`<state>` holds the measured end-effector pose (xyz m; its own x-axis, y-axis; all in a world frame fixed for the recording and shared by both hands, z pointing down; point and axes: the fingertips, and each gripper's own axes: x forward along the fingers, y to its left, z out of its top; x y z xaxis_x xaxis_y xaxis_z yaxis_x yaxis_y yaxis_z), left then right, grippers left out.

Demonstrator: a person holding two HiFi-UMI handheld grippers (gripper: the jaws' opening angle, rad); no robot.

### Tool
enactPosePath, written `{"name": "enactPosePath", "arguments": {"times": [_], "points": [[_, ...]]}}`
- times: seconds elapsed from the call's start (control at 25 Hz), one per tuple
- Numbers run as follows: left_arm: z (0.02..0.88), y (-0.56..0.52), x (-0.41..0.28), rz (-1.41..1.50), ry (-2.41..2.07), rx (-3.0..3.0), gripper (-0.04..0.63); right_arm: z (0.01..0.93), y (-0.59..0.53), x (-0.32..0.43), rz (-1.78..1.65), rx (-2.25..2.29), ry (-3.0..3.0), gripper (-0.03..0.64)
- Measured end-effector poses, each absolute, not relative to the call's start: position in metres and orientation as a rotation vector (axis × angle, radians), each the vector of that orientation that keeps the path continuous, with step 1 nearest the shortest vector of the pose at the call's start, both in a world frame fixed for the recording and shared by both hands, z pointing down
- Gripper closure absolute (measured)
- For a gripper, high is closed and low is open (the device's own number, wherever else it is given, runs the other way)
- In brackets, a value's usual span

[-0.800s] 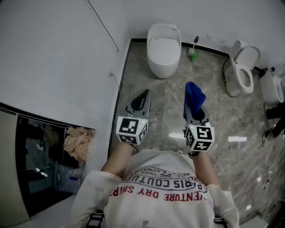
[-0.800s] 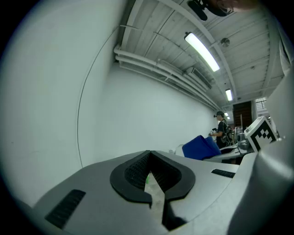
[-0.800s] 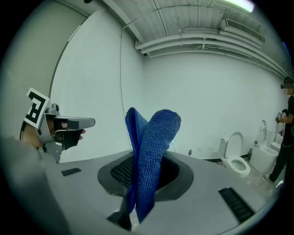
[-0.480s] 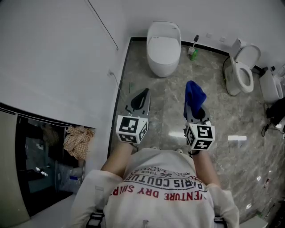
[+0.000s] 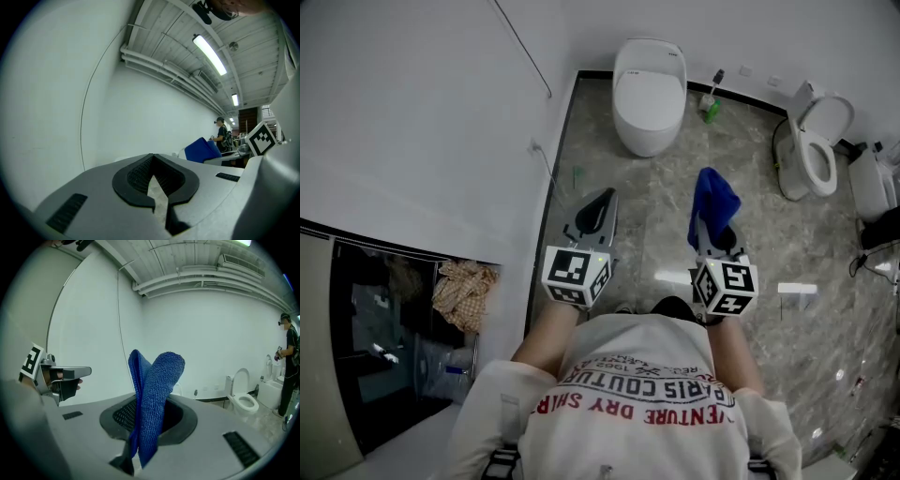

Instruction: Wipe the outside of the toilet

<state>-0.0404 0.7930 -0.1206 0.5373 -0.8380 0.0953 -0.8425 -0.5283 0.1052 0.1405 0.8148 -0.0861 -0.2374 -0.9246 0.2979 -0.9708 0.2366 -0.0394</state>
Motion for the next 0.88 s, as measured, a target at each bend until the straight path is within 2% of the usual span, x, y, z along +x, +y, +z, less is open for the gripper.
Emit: {"name": "enactPosePath", "arguments": {"times": [0.44,0.88], "points": [[-0.100,0.739,-0.055,0.085,-1.530,2.550,0.589,-0.062,0.742,0.132,0.382,1.693,-2.343,0.540],[-0.105,0.555,-0.011,0.083,-1.658,2.465,0.589,-0.067,0.536,0.182,0.389,1.611,-2.425,0.540]]}}
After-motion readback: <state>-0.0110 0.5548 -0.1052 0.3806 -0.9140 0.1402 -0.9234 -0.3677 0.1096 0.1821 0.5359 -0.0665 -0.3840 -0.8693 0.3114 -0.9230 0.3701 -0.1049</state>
